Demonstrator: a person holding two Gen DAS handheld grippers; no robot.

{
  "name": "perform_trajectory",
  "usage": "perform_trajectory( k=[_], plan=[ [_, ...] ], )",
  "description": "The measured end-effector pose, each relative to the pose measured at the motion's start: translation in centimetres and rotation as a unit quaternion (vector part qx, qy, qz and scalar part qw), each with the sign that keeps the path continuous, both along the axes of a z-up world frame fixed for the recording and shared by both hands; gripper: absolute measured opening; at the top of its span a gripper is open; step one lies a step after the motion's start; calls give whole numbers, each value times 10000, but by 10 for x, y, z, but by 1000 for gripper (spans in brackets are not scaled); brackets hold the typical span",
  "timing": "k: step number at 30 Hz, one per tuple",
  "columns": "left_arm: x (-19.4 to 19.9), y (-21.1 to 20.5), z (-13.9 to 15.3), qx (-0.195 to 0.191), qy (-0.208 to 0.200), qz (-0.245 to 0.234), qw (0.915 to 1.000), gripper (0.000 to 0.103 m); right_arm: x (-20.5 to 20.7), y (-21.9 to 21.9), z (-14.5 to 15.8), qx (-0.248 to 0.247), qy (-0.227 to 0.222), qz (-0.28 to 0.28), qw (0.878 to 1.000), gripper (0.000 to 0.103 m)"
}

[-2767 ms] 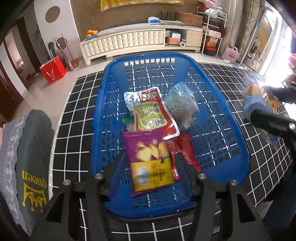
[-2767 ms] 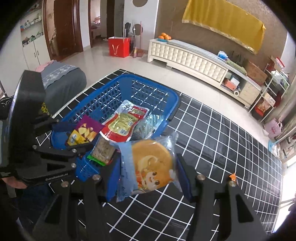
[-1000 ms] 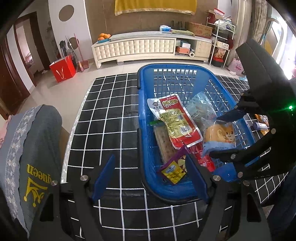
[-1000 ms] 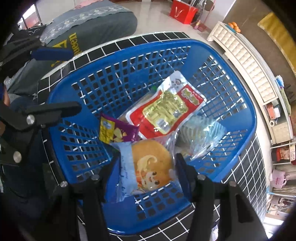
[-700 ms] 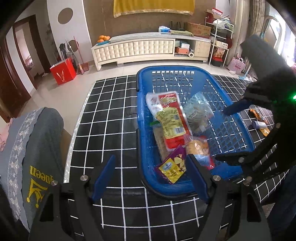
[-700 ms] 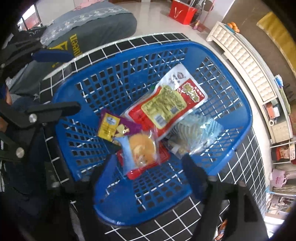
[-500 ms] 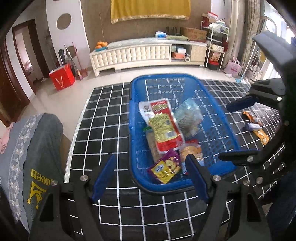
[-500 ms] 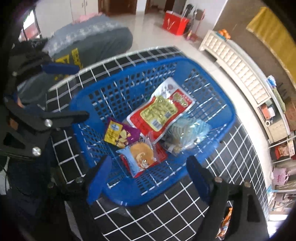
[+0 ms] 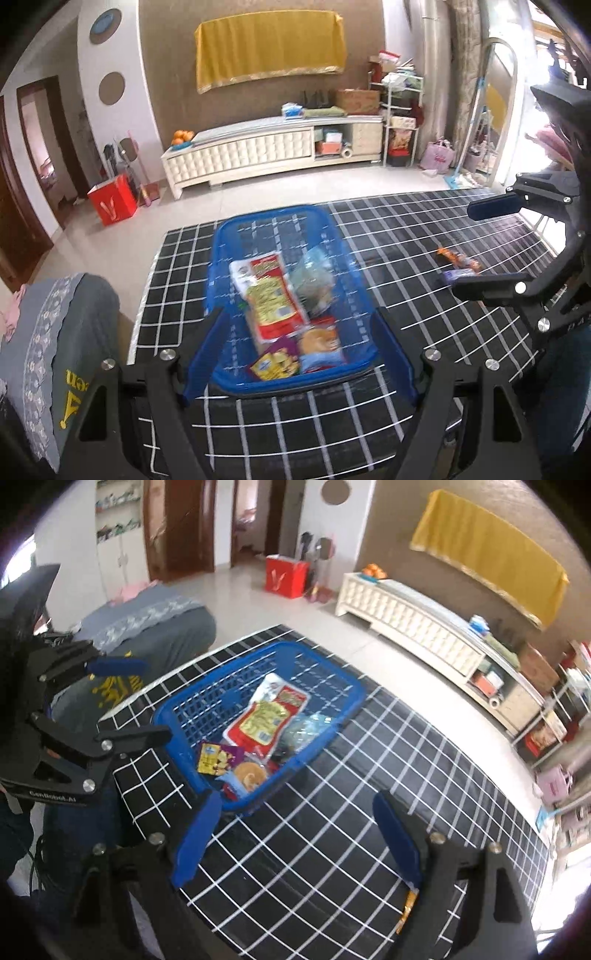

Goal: Organize snacks
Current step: 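Withdraw both grippers from the basket toward the remaining snacks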

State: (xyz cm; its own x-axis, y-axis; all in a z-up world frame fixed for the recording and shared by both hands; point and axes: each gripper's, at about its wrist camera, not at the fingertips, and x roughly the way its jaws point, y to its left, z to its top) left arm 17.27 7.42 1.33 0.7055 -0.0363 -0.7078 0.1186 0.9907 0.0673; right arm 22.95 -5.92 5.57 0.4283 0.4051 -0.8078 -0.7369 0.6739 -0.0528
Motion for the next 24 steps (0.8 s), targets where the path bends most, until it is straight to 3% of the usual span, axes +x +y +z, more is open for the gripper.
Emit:
perform_trajectory(
  k=[7, 12, 24],
  plan=[
    [5, -46, 14, -21, -187, -234, 9995, 83, 2, -59, 15, 261, -49, -530, 9982, 87],
    [18, -78, 8, -76, -73, -445, 9990, 83, 6, -95, 14, 322, 15, -860, 9958, 88],
    [56, -145, -25, -125, 397, -886, 9952, 83, 21, -166, -21, 371, 328, -1495, 9875, 88]
  ],
)
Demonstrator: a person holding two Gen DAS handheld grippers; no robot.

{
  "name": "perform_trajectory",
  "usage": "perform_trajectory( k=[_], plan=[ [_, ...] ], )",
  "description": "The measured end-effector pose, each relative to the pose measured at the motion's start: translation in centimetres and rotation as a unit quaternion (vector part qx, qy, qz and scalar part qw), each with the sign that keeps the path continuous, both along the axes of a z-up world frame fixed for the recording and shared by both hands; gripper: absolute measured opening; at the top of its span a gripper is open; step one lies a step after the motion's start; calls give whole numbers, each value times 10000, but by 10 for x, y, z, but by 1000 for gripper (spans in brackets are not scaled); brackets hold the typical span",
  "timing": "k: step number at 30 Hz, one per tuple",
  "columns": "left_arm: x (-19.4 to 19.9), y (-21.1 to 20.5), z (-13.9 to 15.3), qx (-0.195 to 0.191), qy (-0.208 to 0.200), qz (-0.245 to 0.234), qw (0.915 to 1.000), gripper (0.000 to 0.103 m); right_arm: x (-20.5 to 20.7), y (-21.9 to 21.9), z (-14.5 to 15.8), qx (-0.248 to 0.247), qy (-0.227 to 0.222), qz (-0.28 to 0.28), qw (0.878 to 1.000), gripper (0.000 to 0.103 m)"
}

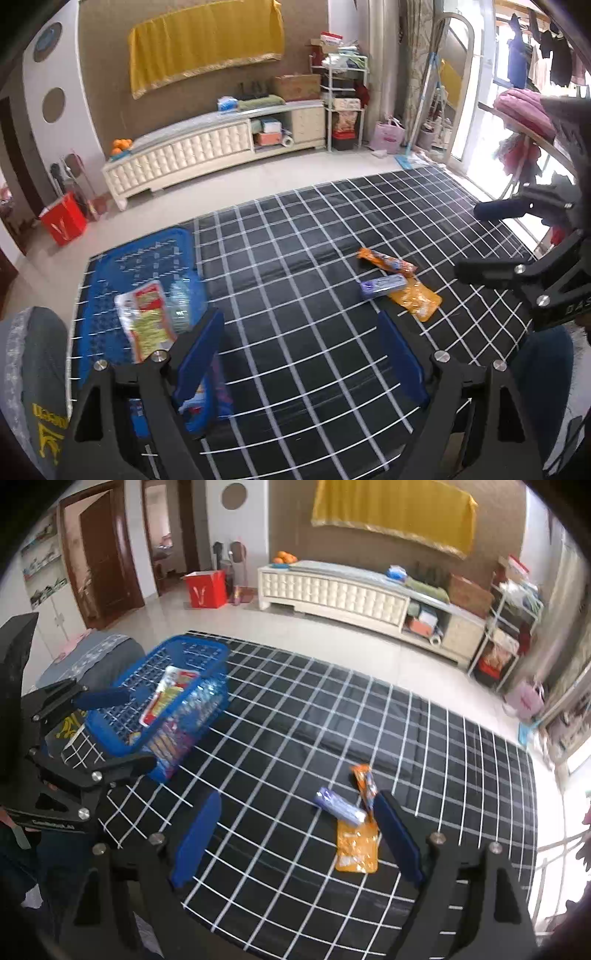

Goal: Organize snacks
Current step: 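Withdraw both grippers from the basket toward the remaining snacks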

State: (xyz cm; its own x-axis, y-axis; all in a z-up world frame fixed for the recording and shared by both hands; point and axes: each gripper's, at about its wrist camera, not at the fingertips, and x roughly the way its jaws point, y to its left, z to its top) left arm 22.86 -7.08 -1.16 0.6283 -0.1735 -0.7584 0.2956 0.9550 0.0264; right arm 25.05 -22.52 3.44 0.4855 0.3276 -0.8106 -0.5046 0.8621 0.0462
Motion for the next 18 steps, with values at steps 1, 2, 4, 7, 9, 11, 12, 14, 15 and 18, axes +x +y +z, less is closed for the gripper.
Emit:
perform_trajectory(
  k=[1, 2, 4, 7, 9, 11, 12, 14, 15, 18],
  plan=[
    [3, -5, -4, 15, 24, -22, 10000, 83, 2, -5, -5, -6, 53, -71, 10000, 88],
    [7, -10, -8, 46, 56, -62, 10000, 83, 5, -11, -11, -8, 115, -141, 9998, 88],
    [13, -19, -15, 94, 132, -148, 9998, 83, 10, -21, -22, 20, 224, -235, 9995, 88],
    [22, -32, -28, 184, 233, -249, 9992, 83, 20, -37, -41, 92, 419, -414, 9982, 88],
    [29, -40, -37, 239, 318, -283, 9988, 83, 26, -44, -56, 101, 576, -533, 9969, 88],
    [36, -48, -49, 301, 429, -330, 9981, 83, 32, -50, -70, 105, 741, -601, 9954, 88],
    [39, -52, -57, 342, 495, -367, 9975, 83, 35, -53, -78, 99, 831, -624, 9945, 88],
    [45, -58, -71, 419, 597, -417, 9965, 83, 42, -58, -94, 70, 995, -679, 9927, 88],
    [48, -61, -76, 445, 646, -442, 9959, 83, 46, -60, -104, 71, 1095, -702, 9915, 88],
    [56, -68, -96, 465, 831, -514, 9941, 83, 56, -60, -125, 56, 1314, -760, 9884, 88]
  ],
)
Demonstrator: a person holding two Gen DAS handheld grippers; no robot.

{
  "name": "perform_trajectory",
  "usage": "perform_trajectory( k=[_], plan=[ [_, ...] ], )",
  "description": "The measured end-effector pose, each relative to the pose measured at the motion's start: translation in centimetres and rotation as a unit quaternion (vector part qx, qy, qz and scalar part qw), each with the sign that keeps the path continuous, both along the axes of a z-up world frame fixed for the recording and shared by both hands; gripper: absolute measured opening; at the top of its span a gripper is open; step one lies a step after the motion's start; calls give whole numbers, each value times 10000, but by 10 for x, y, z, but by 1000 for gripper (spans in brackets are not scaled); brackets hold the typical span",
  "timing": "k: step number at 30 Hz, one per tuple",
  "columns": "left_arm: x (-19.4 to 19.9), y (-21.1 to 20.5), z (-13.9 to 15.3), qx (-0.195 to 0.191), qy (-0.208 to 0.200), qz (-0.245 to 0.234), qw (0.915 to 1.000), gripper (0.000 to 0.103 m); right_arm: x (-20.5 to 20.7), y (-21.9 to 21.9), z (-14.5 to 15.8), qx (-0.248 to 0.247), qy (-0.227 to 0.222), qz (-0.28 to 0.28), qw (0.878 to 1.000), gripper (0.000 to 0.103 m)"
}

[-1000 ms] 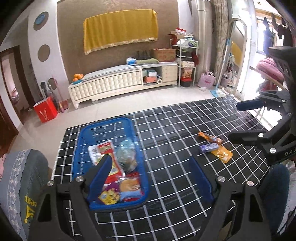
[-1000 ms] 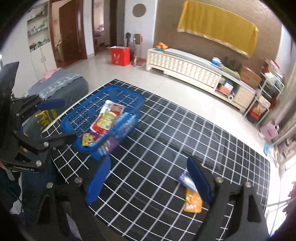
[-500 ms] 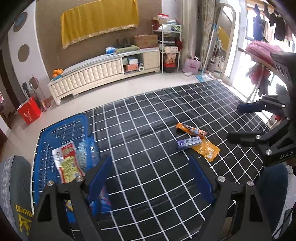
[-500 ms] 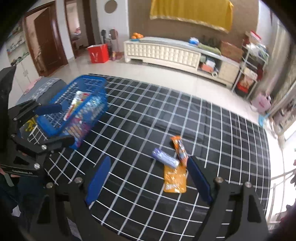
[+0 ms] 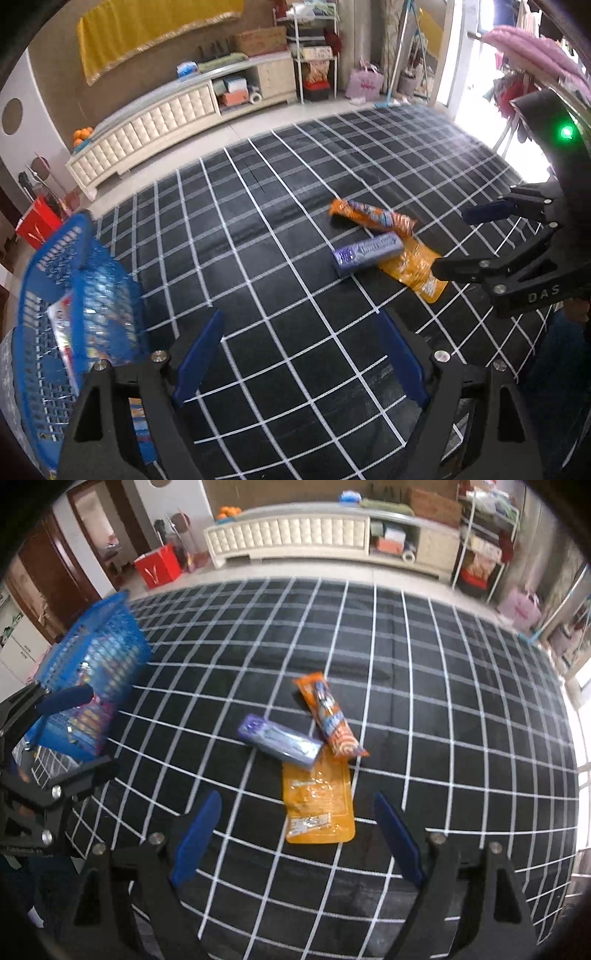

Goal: Organize snacks
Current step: 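Withdraw both grippers from the basket toward the remaining snacks, then reach the right gripper to the orange pouch and close on it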

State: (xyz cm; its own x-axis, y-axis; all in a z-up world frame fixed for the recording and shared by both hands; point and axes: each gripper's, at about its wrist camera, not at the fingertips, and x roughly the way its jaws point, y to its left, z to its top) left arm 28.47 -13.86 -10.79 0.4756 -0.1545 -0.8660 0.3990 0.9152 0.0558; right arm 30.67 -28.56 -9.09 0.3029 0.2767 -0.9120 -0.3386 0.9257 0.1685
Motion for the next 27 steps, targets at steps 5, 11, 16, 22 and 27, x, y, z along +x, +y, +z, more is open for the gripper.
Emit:
perform_trajectory(
  k=[5, 11, 16, 22, 27],
  plan=[
    [15, -4, -29, -51, 325, -34, 9995, 83, 9, 3, -36, -111, 346, -8, 9993, 88],
    [18, -4, -47, -144, 532, -71, 9985, 83, 19, -3, -61, -141, 396, -287, 9987, 87],
    [17, -4, -53, -119, 543, -104, 9984, 83, 18, 3, -63, -311, 303, -77, 9990, 87],
    [13, -1, -55, -155, 604, 9, 9981, 83, -4, 16, -59, -624, -88, 365, 9973, 66],
    [2, -2, -47, -110, 500, 10, 9987, 83, -15, 14, -55, -550, -205, 428, 9974, 44]
  ],
)
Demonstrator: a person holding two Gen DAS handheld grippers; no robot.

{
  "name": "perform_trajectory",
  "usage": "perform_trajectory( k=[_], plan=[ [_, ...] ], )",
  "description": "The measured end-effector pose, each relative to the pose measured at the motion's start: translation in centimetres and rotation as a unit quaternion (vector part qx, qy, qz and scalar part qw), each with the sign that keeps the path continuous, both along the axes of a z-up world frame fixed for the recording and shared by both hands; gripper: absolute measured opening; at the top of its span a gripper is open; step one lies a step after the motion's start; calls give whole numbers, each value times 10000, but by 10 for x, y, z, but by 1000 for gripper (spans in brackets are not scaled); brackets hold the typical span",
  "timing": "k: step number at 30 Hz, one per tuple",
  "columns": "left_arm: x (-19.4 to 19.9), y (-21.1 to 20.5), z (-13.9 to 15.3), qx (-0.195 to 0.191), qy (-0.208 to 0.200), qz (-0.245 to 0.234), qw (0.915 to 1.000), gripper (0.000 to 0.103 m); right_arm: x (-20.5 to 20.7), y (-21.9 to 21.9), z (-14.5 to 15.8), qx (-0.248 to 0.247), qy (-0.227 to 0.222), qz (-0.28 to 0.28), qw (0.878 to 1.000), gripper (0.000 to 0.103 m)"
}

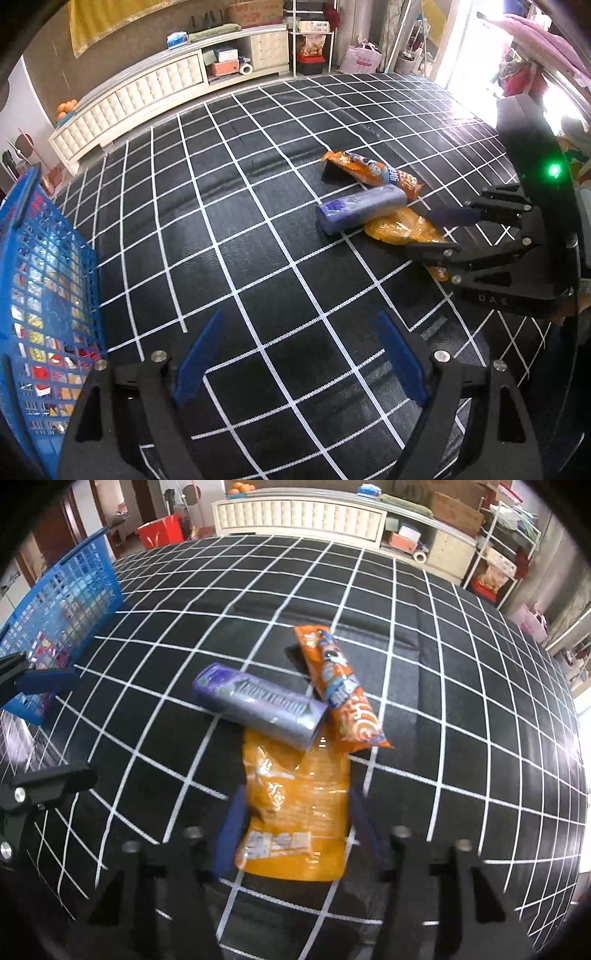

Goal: Organize snacks
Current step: 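Reach the right gripper to the orange pouch and close on it, then grasp the purple Doublemint gum pack with the left gripper while the right gripper holds the pouch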

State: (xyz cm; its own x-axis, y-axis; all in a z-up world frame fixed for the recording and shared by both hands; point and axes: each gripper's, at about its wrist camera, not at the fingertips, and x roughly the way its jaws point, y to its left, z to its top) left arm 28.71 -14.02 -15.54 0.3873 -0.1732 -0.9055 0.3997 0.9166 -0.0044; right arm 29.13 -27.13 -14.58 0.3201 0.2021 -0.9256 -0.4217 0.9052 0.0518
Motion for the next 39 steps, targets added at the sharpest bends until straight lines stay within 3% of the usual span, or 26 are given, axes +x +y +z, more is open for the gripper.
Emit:
perform_trajectory(
  k=[5, 7, 8, 10, 13, 18, 25, 29, 36, 39],
  plan=[
    [-11, -1, 14, 56, -165, -22, 9998, 83, -12, 10, 0, 38, -114, -40, 9999, 41],
    [-15, -2, 21, 82, -254, -71, 9996, 83, -14, 4, 6, 348, -79, -82, 9993, 19],
    [-17, -2, 24, 97, -279, -103, 9995, 83, -19, 0, 13, 606, -11, -78, 9981, 15],
    [-16, -3, 27, 213, -350, -195, 9990, 83, -22, -7, 16, 746, 32, -62, 9972, 15],
    [-11, -9, 34, 343, -447, -227, 9982, 83, -31, -6, 14, 350, -130, 37, 9993, 15],
    [3, -16, 41, 378, -466, -349, 9976, 83, -35, -14, 30, 599, -326, 15, 9977, 15],
    [33, -43, 42, 550, -378, -824, 9944, 83, -22, -38, 38, 814, -417, -567, 9942, 15],
    [44, -63, 39, 447, -244, -1362, 9894, 83, -15, -52, 43, 923, -457, -878, 9908, 15],
    [49, -96, 20, 846, -222, -2208, 9714, 83, -3, -62, 40, 1043, -343, -1239, 9862, 15],
    [54, -101, 10, 839, -71, -2312, 9692, 78, -1, -67, 40, 1093, -304, -1355, 9843, 15]
  ],
)
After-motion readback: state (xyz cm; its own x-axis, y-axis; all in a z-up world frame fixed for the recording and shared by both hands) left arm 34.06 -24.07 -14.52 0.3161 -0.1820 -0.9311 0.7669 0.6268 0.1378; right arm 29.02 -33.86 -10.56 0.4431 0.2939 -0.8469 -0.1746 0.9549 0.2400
